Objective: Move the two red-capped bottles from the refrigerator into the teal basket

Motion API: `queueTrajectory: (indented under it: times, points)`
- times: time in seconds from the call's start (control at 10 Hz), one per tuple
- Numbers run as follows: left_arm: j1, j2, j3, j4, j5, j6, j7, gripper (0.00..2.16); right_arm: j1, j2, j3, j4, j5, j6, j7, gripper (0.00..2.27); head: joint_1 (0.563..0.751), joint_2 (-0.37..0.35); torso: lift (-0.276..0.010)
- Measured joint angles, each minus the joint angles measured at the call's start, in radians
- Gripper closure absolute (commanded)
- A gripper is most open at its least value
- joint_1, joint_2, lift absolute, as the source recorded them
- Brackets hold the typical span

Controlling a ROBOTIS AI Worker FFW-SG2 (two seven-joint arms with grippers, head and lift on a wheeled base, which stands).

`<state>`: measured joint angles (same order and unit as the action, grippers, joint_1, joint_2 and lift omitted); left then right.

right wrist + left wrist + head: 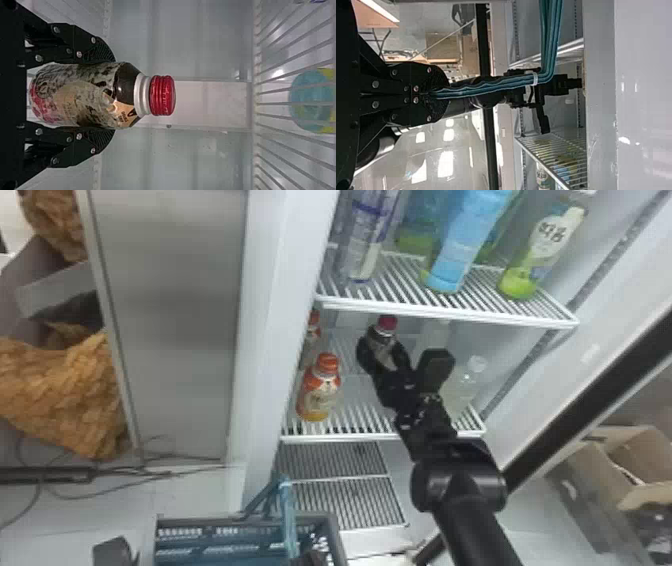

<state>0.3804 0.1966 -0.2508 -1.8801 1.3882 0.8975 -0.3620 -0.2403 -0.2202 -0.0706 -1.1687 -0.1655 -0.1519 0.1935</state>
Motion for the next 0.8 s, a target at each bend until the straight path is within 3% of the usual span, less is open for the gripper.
queueTrajectory:
  times: [0.8]
  points:
    - [0.003, 0.001, 0.000, -0.001, 0.005, 0.004, -0.002, 1.15, 0.295, 0.024, -0.095, -0.404, -0.016, 0.061, 0.016, 0.78, 0.695, -0.350, -0.228]
